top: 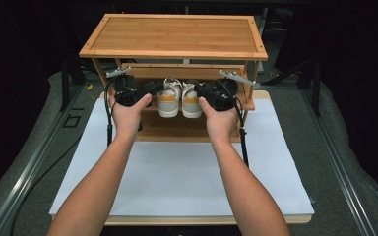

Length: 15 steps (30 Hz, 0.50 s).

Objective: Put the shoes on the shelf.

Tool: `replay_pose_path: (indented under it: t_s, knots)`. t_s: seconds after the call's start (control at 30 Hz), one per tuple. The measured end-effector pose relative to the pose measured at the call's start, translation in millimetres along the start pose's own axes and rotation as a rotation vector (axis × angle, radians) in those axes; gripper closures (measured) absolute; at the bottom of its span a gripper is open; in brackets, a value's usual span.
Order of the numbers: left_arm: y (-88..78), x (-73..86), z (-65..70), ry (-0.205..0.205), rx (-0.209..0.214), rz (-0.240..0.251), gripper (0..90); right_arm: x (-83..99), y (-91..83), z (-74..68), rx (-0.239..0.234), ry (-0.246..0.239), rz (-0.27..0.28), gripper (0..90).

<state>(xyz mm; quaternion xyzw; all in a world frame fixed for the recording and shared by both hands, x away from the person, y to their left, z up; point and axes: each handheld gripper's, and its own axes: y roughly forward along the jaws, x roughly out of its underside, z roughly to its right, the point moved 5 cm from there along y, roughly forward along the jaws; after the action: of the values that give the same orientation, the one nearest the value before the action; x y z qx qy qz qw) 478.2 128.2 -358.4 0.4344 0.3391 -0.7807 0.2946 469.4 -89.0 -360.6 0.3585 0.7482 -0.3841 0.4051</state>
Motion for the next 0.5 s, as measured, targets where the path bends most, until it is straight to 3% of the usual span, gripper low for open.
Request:
replay_pose_path:
  t_s: [0.23, 0.5]
  knots:
    - [-11.7, 1.1, -3.2, 0.046, -0.029, -0.014, 60.0, -1.1, -13.5, 3.4, -0.003, -0.025, 0.001, 61.3]
    - [-17.6, 11.3, -11.7, 0.017, -0.003, -0.03, 69.8, 3.3, -19.5, 10.6, 0.026, -0.054, -0.001, 63.0]
